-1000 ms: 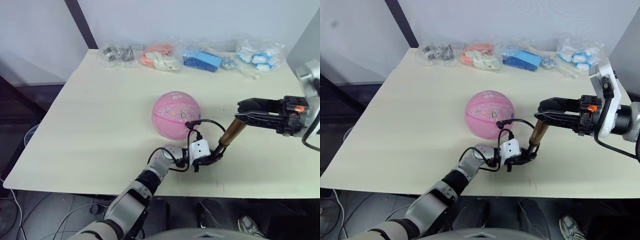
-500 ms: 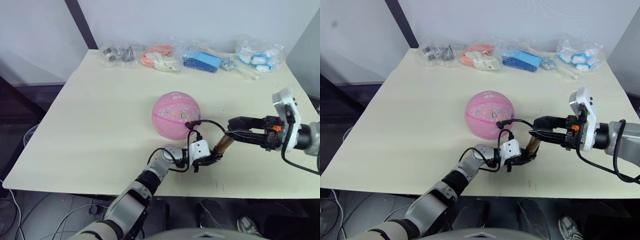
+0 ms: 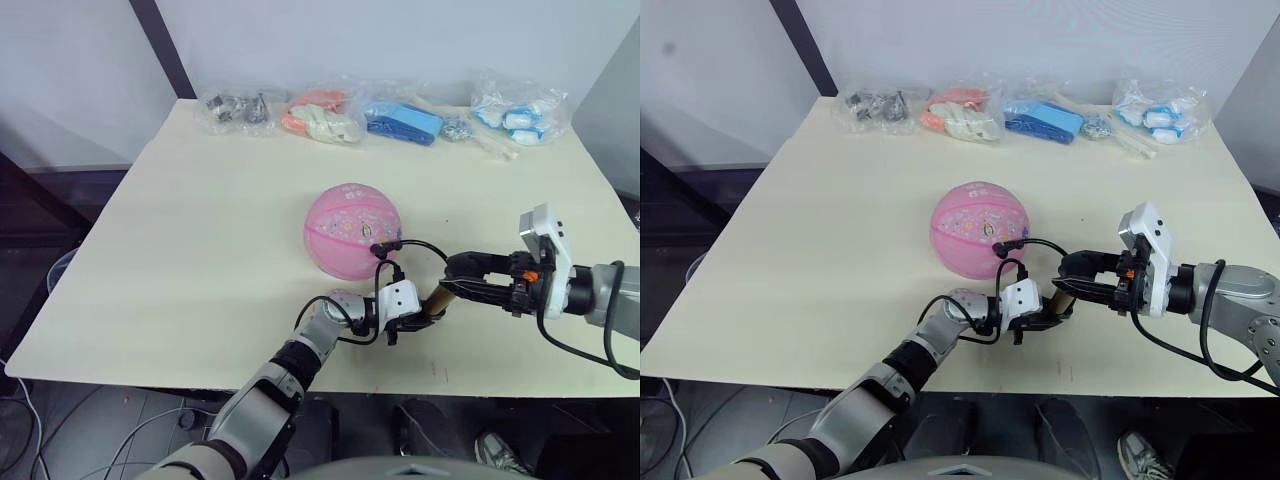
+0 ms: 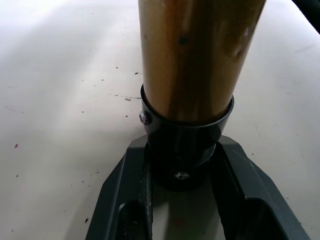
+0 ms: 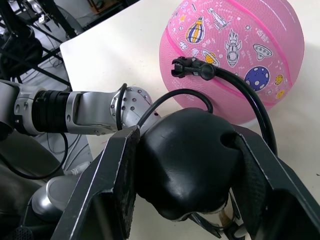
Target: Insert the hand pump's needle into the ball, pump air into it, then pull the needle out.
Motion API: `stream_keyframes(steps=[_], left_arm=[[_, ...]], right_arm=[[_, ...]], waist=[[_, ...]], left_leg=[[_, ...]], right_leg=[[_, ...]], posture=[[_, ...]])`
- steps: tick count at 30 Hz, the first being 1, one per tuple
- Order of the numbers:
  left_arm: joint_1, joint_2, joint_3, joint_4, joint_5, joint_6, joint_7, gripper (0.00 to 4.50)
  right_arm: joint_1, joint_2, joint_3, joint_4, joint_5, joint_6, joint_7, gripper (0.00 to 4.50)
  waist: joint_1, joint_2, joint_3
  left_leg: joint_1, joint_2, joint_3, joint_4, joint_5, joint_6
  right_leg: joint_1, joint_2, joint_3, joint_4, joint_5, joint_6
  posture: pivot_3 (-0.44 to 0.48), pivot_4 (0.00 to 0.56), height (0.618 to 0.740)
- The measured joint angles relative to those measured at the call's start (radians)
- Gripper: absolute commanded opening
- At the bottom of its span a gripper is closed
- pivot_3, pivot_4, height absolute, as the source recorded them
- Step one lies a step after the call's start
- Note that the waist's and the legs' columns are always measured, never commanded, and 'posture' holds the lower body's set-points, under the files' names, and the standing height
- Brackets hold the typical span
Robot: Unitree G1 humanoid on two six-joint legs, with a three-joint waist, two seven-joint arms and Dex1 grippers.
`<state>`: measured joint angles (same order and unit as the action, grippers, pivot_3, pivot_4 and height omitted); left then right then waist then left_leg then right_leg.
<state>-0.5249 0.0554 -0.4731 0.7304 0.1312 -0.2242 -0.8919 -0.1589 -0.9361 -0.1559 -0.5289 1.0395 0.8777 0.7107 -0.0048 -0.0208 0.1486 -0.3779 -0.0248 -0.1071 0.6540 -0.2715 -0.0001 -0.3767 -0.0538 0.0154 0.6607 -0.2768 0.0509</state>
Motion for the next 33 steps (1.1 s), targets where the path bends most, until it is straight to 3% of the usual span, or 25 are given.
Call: stream_keyframes(steps=[14,33], left_arm=[[-0.002,-0.002,0.000,-0.004,0.000,0.000,-0.001,1.10],[-0.012,-0.005,0.000,-0.003,-0.001,0.000,-0.001,1.10]], right_arm=[[-0.138,-0.136,-0.097,0.055,0.146,0.126,0.053,2.30],[-0.303,-0.280,-0.099,0.185,0.140,0.138,0.196,2.30]], waist=[[0.001,0.001,0.001],[0.001,0.005,0.004]], left_leg=[[-0.001,0.000,0.000,0.000,0.000,0.000],[-0.002,0.000,0.001,0.000,0.000,0.000]], right_leg=[[-0.001,-0.001,0.000,0.000,0.000,0.000],[-0.002,-0.001,0.001,0.000,0.000,0.000]], posture=[[0.000,0.150,0.740],[0.000,0.150,0.740]])
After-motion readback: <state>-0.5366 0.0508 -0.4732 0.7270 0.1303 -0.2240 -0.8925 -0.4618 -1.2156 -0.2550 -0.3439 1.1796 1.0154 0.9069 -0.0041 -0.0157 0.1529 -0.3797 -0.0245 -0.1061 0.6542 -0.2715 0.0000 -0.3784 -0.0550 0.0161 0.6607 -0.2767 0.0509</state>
